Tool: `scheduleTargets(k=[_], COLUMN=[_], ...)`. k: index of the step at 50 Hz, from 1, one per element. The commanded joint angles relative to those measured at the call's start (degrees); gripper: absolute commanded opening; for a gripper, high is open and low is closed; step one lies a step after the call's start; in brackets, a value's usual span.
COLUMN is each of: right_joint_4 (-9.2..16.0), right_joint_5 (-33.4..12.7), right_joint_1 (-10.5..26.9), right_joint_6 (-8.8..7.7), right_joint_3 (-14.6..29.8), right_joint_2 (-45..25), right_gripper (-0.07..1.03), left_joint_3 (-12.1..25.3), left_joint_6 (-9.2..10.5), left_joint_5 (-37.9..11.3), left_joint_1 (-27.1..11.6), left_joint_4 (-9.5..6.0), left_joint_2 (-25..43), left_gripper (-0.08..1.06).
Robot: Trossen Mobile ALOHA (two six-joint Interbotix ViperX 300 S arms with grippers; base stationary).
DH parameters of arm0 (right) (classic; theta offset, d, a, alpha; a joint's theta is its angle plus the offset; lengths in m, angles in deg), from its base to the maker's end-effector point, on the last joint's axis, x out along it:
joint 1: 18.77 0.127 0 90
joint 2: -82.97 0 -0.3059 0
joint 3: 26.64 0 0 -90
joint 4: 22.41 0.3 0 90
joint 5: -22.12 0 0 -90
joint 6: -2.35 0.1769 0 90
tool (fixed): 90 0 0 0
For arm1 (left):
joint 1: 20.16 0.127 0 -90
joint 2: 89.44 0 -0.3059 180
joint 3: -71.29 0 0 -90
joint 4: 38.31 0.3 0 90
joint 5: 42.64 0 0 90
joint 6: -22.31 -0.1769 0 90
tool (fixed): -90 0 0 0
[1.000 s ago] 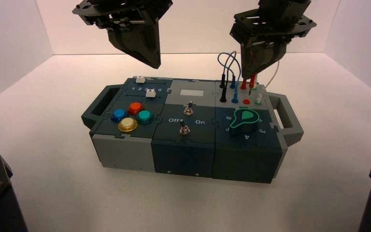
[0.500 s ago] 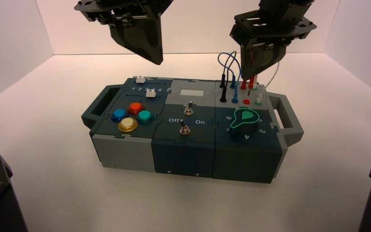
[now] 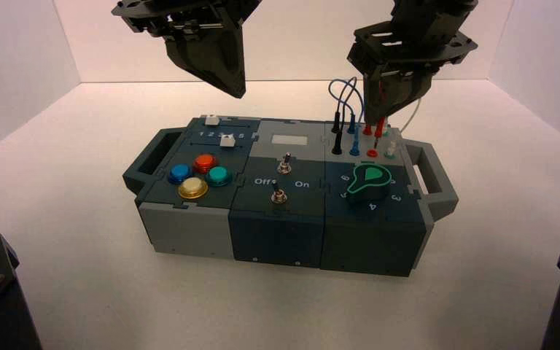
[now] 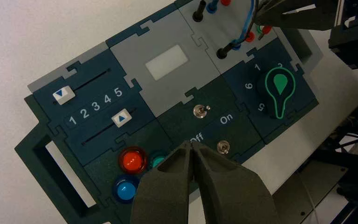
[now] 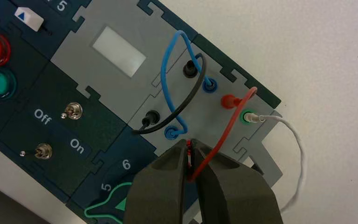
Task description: Insert the red wire.
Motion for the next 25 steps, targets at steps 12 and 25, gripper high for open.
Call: scheduleTargets(k=[12, 25], right_joint_4=[0.1, 0.0], right_joint_5=[1.7, 1.8], right_joint_1=[0.0, -0.1], right_joint_6=[0.35, 0.35], right_joint_3=[0.5, 0.4], right_joint_2=[-1.1, -1.1], right_gripper=[-0.02, -0.02], left_joint_3=[1.6, 1.6], left_joint_6=[-0.44, -0.53], left_joint_5=[0.2, 0.2], left_joint_1=[-0.1, -0.1], left_joint_4=[0.18, 0.09], left_joint_2=[-0.4, -0.4], left_gripper=[-0.03, -0.03])
